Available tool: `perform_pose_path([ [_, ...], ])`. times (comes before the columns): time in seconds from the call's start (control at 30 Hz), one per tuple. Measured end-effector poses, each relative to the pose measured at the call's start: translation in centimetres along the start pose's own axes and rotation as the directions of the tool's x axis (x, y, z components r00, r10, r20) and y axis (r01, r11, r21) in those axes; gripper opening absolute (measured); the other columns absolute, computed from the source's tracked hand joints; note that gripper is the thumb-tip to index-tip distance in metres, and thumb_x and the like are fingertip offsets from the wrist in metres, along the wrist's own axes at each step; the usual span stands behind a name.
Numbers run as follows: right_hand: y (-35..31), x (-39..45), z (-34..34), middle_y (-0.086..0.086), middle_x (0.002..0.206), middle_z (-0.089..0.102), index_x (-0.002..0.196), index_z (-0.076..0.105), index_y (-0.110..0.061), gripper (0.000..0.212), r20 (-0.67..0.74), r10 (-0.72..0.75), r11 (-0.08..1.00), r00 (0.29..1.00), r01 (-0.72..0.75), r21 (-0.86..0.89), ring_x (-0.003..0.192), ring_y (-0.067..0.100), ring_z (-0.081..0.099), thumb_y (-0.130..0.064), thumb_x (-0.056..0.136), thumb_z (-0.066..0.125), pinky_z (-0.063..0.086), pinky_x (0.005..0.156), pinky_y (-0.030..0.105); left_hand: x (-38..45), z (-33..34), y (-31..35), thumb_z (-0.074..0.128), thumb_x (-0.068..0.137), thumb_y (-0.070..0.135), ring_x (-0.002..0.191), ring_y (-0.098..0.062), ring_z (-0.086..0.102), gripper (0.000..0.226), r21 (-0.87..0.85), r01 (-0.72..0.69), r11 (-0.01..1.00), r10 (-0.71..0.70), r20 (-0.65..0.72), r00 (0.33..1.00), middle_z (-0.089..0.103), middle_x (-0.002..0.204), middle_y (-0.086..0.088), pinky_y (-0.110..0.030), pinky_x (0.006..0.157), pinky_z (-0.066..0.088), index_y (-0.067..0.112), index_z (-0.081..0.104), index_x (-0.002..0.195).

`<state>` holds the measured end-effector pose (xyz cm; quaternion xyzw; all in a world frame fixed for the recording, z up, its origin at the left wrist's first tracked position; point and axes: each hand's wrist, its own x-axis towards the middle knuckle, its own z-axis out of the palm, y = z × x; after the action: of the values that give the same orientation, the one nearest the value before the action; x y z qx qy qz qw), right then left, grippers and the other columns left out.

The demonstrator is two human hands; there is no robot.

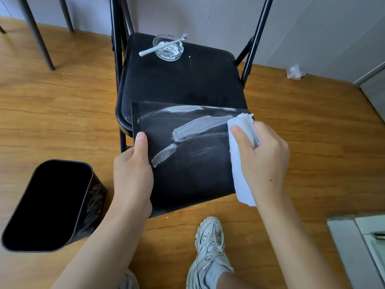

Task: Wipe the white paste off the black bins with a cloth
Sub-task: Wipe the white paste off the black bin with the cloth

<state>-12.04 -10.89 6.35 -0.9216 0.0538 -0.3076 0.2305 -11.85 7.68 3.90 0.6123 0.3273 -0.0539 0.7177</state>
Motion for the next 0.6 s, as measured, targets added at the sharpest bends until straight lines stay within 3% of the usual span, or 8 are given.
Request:
perform_pose_path([
  [0.13, -0.5, -0.6, 1.2, -0.012, 0.061, 0.036, 0.073, 0.037, -0.022, 0.034, 0.005, -0.013, 0.999, 1.0, 0.013, -0.043, 0.048, 0.005, 0.03, -0.049, 0.092, 0.046, 0.015, 0.047, 0.013, 0.0, 0.0, 0.0, 0.047, 0.096, 0.057, 0.078, -0.02, 0.044, 0.038, -0.005, 0.002, 1.0, -0.002, 0.0, 1.0, 0.048, 0.088, 0.0, -0.035, 0.073, 0.036, 0.021, 0.057, 0.09],
  [0.27, -0.2, -0.6, 1.8, -0.009, 0.069, 0.044, 0.074, 0.047, -0.019, 0.037, -0.053, 0.09, 0.993, 0.995, -0.093, -0.067, 0.055, 0.008, 0.037, -0.046, 0.096, 0.035, 0.02, 0.048, 0.013, 0.1, -0.1, -0.1, 0.047, 0.095, 0.058, 0.079, -0.019, 0.046, 0.037, 0.003, -0.001, 1.0, 0.001, -0.004, 1.0, 0.05, 0.088, 0.0, -0.036, 0.074, 0.038, 0.023, 0.056, 0.089],
  [0.37, 0.1, -0.5, 2.2, -0.005, 0.088, 0.053, 0.095, 0.056, -0.015, 0.038, -0.043, 0.156, 0.982, 0.987, -0.16, -0.097, 0.069, 0.011, 0.046, -0.046, 0.097, 0.034, 0.025, 0.051, 0.015, 0.0, 0.0, -0.1, 0.047, 0.095, 0.058, 0.078, -0.019, 0.044, 0.037, 0.0, -0.004, 1.0, 0.004, -0.002, 1.0, 0.048, 0.087, 0.0, -0.035, 0.073, 0.036, 0.022, 0.056, 0.089],
  [0.47, 0.4, -0.4, 2.3, -0.006, 0.1, 0.06, 0.119, 0.047, -0.018, 0.029, -0.028, 0.237, 0.971, 0.971, -0.238, -0.013, 0.075, 0.008, 0.052, -0.038, 0.098, 0.042, 0.032, 0.054, 0.011, -0.2, 0.0, 0.0, 0.046, 0.096, 0.057, 0.078, -0.02, 0.045, 0.039, 0.0, 0.0, 1.0, 0.0, -0.001, 1.0, 0.049, 0.088, 0.0, -0.034, 0.073, 0.036, 0.02, 0.059, 0.09],
  [0.53, 0.3, -0.1, 2.0, -0.005, 0.104, 0.061, 0.126, 0.044, -0.018, 0.032, -0.051, 0.231, 0.973, 0.972, -0.232, -0.016, 0.077, 0.008, 0.053, -0.034, 0.098, 0.045, 0.035, 0.056, 0.01, -0.2, 0.0, 0.0, 0.046, 0.096, 0.057, 0.078, -0.02, 0.047, 0.04, -0.002, 0.006, 1.0, -0.006, 0.0, 1.0, 0.051, 0.087, -0.001, -0.035, 0.073, 0.038, 0.019, 0.06, 0.091],
  [0.6, 0.1, -0.1, 2.0, -0.001, 0.105, 0.063, 0.122, 0.051, -0.018, 0.026, -0.076, 0.169, 0.983, 0.983, -0.173, -0.054, 0.079, 0.013, 0.058, -0.029, 0.099, 0.045, 0.043, 0.059, 0.021, -0.2, 0.0, 0.0, 0.046, 0.096, 0.057, 0.078, -0.02, 0.047, 0.044, -0.005, 0.012, 1.0, -0.012, 0.002, 1.0, 0.05, 0.086, -0.003, -0.035, 0.072, 0.038, 0.016, 0.061, 0.091],
])
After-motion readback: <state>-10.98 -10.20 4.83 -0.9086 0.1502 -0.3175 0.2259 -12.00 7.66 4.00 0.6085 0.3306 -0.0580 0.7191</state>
